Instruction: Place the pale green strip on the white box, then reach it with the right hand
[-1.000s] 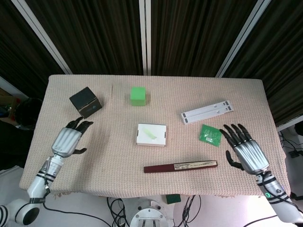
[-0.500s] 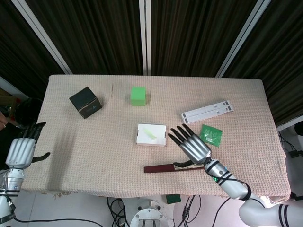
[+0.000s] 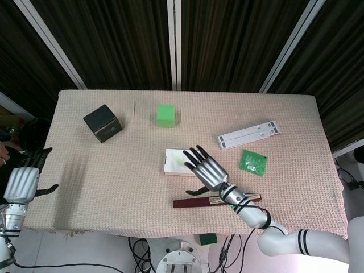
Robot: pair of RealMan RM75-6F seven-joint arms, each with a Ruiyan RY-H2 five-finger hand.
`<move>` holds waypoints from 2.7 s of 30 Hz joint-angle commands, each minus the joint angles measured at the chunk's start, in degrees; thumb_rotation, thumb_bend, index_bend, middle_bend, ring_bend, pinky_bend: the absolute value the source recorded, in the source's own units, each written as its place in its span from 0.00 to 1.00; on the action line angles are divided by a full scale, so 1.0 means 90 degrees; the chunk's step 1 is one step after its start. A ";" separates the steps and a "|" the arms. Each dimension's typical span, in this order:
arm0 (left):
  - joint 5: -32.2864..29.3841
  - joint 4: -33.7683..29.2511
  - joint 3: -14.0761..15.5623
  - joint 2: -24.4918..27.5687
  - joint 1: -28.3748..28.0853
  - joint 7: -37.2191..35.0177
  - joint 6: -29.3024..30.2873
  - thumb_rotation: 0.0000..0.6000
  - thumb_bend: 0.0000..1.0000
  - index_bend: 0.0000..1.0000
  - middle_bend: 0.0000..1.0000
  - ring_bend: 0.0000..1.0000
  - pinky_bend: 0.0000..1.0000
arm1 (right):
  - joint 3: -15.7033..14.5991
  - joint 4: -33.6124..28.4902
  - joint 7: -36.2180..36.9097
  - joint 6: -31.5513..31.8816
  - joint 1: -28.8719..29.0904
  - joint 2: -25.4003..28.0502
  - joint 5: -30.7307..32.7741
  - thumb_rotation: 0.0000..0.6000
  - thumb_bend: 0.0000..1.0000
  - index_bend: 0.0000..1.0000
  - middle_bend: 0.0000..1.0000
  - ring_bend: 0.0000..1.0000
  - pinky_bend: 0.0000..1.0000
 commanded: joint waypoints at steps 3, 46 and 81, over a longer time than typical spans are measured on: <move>0.0017 0.0031 -0.0067 0.0010 0.0036 -0.0033 -0.0108 1.00 0.05 0.07 0.12 0.04 0.19 | -0.0019 0.0210 0.0056 0.0054 0.0124 -0.0131 0.0171 0.31 0.18 0.25 0.00 0.00 0.00; 0.0087 0.0115 -0.0324 0.0008 0.0235 -0.0084 -0.0724 1.00 0.05 0.07 0.11 0.02 0.19 | -0.0602 0.0798 0.0647 0.0243 0.0365 -0.0506 0.0523 0.32 0.18 0.27 0.00 0.00 0.00; 0.0164 0.0157 -0.0394 0.0046 0.0263 -0.0166 -0.0874 1.00 0.05 0.07 0.11 0.02 0.19 | -0.0617 0.0887 0.1220 0.0488 0.0323 -0.0605 0.0003 0.32 0.18 0.27 0.00 0.00 0.00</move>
